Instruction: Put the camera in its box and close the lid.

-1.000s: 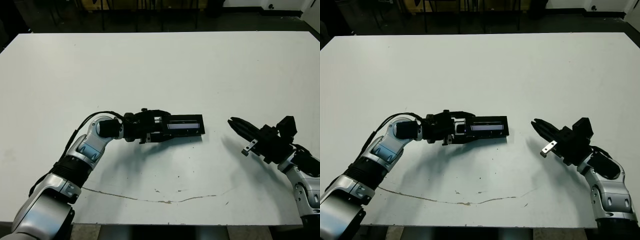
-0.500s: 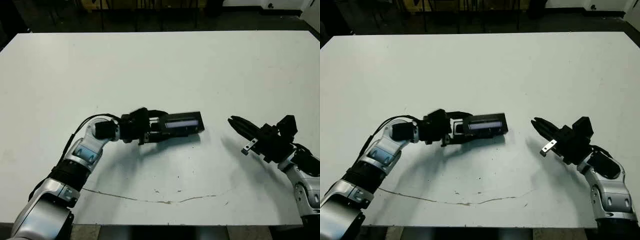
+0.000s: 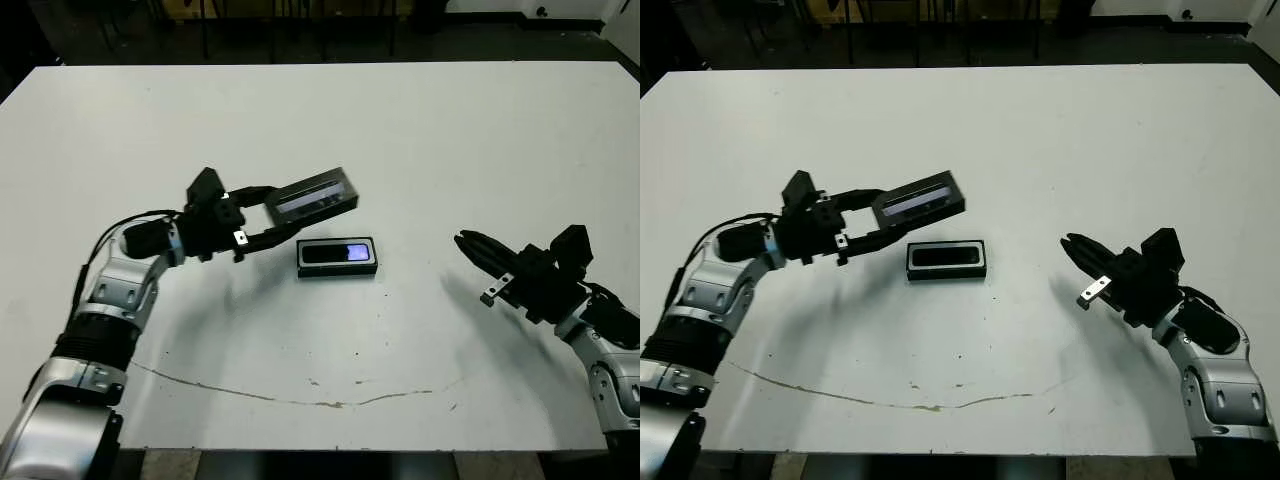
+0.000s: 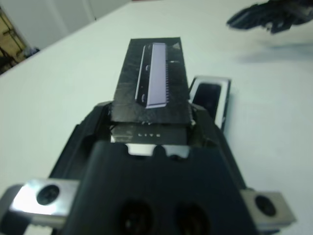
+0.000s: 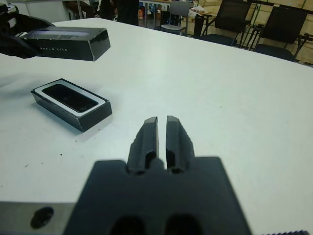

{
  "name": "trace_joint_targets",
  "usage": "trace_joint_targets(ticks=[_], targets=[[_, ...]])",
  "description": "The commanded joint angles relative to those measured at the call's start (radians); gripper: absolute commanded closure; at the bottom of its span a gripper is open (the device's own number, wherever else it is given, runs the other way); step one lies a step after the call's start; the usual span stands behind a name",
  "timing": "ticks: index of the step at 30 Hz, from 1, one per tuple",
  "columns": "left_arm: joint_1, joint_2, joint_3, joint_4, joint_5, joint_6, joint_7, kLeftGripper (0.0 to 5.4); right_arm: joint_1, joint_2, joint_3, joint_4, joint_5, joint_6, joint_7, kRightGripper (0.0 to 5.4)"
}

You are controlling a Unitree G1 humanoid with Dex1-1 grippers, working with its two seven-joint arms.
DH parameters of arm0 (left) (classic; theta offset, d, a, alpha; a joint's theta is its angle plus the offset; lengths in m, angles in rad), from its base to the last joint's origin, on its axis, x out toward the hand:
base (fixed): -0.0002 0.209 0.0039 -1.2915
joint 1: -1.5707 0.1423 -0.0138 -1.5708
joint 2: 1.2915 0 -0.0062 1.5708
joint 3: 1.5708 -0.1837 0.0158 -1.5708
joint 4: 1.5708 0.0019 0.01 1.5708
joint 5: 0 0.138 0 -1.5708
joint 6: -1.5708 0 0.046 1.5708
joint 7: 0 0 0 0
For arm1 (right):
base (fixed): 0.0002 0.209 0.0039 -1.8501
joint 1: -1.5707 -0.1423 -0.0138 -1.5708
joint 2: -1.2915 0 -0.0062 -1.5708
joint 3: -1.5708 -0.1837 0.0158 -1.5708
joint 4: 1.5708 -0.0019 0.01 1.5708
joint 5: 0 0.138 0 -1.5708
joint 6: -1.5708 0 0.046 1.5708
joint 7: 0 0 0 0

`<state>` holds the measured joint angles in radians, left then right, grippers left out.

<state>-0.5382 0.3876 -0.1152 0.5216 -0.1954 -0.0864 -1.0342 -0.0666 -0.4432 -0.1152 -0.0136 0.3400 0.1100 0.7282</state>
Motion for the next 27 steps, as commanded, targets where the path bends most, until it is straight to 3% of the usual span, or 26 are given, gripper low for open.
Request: trace_joint_targets(ticks=[1,10,20,27], targets=[[-0.039,0.026,-0.007,0.072,0.023,0.019,-0.039,2.7,0.011,-0.011,0.006,0.017,-0.009,0.001,0.007,5.4],[-0.108,-0.019,-0.02,0.239,0.04,0.052,-0.11,2.7,0.016,-0.016,0.007,0.011,-0.011,0.015,0.004,5.4],[-0.213,-0.105,0.004,0.514,0.027,0.089,-0.262,2.7,0.008,-0.004,0.001,0.071,-0.006,-0.052,0.035,5.4],[-0.221,-0.13,0.03,0.572,0.031,0.114,-0.286,2.7,0.007,-0.005,-0.003,0.086,-0.001,-0.068,0.046,5.4]])
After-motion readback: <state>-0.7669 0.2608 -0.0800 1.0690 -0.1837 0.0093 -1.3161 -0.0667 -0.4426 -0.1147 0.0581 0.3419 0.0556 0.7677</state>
